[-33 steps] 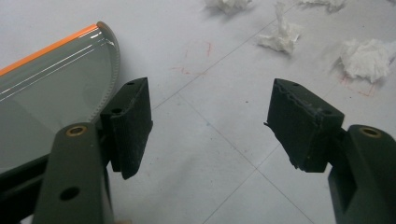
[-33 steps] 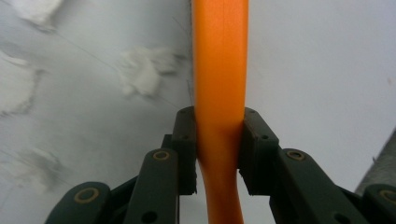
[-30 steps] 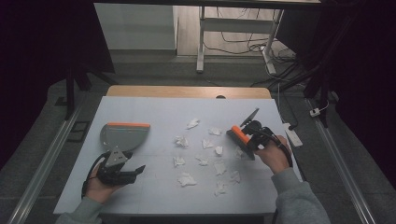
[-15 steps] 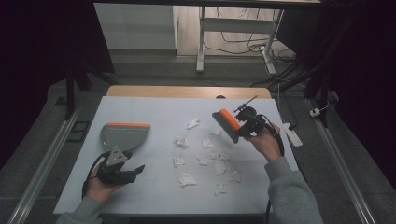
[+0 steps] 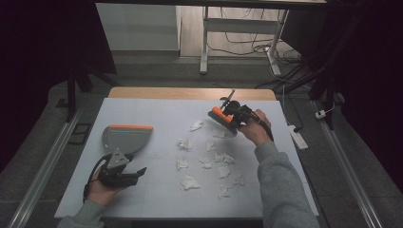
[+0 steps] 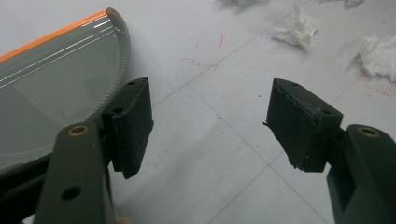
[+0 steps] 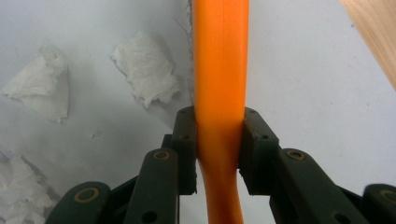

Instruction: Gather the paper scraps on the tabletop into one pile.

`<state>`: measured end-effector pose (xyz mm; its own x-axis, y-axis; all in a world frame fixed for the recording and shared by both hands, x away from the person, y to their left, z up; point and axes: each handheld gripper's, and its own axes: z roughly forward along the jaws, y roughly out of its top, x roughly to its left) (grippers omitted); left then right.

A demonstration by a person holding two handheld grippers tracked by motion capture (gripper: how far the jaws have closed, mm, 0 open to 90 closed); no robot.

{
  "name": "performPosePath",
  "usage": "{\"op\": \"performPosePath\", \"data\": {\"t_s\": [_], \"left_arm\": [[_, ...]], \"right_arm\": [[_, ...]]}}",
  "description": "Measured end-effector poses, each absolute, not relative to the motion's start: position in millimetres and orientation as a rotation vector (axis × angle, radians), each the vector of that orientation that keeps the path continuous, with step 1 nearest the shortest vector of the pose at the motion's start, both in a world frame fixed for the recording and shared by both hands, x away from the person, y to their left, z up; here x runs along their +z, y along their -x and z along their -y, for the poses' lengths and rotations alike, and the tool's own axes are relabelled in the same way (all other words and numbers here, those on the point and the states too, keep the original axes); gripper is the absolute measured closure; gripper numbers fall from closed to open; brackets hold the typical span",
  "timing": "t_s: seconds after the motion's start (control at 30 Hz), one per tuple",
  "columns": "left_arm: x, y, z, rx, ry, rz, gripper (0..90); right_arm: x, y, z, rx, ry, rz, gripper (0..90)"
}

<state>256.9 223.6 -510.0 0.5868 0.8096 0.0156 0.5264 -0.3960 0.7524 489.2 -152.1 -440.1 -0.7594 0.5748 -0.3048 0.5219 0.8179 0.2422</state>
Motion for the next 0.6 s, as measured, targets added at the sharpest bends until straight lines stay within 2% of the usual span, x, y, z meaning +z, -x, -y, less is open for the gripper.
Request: {"op": "performPosePath", "data": {"t_s": [0.2, 0.6], "left_arm": [[-509.9, -256.0, -226.1, 0.498, -2.085, -1.052, 32.3], [-510.6, -255.7, -223.9, 0.491, -2.089, -1.047, 32.6]], "right_arm": [[-446.6, -480.6, 141.3, 0.161, -0.757, -2.705, 70.5], [-440.8, -429.0, 134.3, 0.213, -0.505, -2.909, 70.5]]}}
